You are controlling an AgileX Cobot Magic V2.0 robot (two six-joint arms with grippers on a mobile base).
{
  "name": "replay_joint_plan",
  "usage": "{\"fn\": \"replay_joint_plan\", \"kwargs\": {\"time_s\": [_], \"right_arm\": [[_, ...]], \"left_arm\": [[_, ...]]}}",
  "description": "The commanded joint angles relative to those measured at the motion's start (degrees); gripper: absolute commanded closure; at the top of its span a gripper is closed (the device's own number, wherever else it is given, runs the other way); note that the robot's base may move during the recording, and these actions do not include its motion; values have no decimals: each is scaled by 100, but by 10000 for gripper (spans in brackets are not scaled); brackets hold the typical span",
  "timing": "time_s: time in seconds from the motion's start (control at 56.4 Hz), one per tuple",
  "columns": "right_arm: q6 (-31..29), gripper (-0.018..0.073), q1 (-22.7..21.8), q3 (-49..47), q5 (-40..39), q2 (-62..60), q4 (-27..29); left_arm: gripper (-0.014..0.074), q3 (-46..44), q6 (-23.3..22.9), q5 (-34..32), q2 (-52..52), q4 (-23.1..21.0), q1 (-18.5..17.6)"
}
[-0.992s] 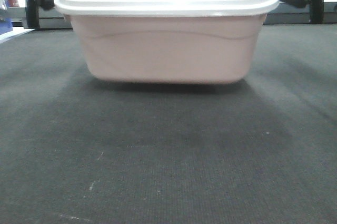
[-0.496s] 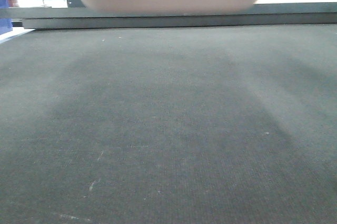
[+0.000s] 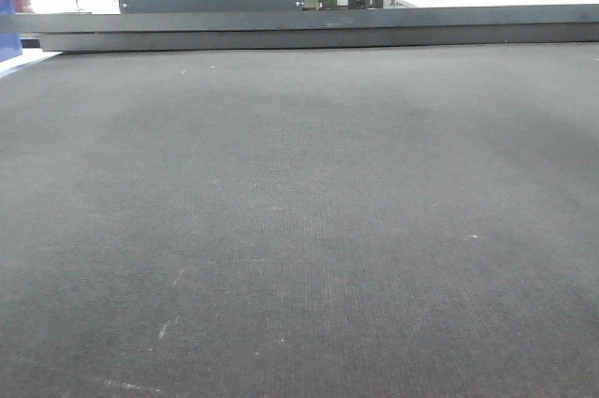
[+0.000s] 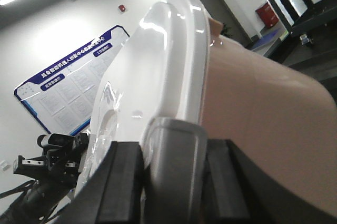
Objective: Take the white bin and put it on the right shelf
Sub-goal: 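Hold the bin raised with both grippers while the base backs away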
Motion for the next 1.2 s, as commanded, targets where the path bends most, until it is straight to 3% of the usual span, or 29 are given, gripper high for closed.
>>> {"fn": "replay_joint_plan", "kwargs": {"time_s": [0.0,0.532,1.187], "right_arm": [[-141,501,231,-192,1969,-405,676],[-141,501,231,-192,1879,-538,676],[-141,501,231,-192,850,-538,676]], "left_arm": [[715,-224,93,1720,-317,-229,-435],[715,-224,93,1641,-317,-229,-437],[715,-224,93,1652,-317,-152,-437]]}}
